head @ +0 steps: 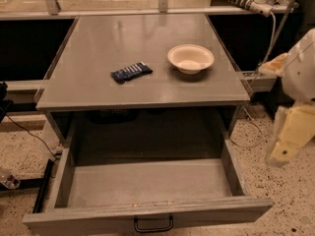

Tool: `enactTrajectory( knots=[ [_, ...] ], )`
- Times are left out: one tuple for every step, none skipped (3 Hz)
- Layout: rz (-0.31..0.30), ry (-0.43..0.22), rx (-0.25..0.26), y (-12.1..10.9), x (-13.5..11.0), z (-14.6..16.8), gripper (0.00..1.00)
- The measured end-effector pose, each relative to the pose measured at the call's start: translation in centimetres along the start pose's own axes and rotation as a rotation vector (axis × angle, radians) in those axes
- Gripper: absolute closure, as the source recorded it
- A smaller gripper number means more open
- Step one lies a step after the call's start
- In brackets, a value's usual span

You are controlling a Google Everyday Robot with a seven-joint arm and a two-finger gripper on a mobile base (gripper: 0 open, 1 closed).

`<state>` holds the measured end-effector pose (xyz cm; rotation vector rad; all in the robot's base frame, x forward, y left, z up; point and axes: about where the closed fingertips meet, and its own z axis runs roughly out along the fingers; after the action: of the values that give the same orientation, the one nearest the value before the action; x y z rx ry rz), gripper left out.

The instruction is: Close top drawer

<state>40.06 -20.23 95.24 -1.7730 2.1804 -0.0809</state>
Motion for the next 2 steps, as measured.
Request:
enactTrajectory(
  knots=[
    [-0.007, -0.037, -0.029, 3.8, 1.2, 2.2, 0.19],
    [0.013, -0.07, -0.052, 7.4, 3.3, 4.3, 0.43]
  ],
)
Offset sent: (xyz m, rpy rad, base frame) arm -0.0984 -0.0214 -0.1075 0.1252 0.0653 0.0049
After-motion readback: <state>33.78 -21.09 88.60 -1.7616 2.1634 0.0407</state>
